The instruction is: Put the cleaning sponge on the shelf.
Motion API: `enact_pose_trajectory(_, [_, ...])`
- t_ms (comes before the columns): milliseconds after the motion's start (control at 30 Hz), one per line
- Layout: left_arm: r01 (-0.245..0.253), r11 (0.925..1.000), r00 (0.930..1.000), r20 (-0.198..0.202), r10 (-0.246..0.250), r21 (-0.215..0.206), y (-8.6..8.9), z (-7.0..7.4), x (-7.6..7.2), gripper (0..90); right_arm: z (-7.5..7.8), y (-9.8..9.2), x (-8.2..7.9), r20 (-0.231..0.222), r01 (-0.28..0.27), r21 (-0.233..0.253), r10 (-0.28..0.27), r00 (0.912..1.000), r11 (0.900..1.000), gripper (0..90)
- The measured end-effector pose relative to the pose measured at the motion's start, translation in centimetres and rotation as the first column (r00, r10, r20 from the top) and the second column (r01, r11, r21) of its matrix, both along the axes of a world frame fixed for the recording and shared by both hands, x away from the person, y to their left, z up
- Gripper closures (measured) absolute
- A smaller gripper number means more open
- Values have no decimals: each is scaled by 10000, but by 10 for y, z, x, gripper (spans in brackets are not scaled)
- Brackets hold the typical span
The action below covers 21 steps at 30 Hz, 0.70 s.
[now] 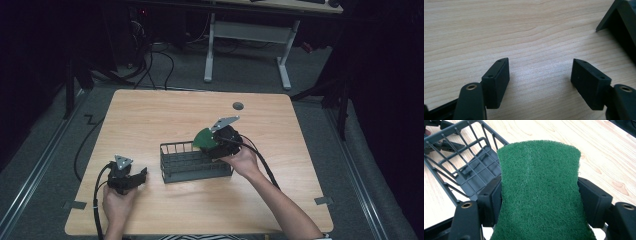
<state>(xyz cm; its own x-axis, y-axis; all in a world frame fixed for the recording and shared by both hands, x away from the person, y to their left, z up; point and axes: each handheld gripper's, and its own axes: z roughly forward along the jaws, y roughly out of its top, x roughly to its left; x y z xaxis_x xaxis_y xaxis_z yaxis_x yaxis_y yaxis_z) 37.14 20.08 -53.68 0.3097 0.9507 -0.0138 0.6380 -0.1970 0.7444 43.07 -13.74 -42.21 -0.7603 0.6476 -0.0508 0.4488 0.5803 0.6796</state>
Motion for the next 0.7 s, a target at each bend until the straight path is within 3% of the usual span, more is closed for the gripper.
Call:
enact_pose_trajectory(433, [1,10000,10000,3,-1,-1,0,0,0,317,-6,2,-1,-40,-88,-354,86,10000,9993,288])
enact_pose_trajectory(700, [3,10000,10000,3,-3,3,0,0,0,317,-10,0,-3,-102,19,-249,-22,9999,9997,289])
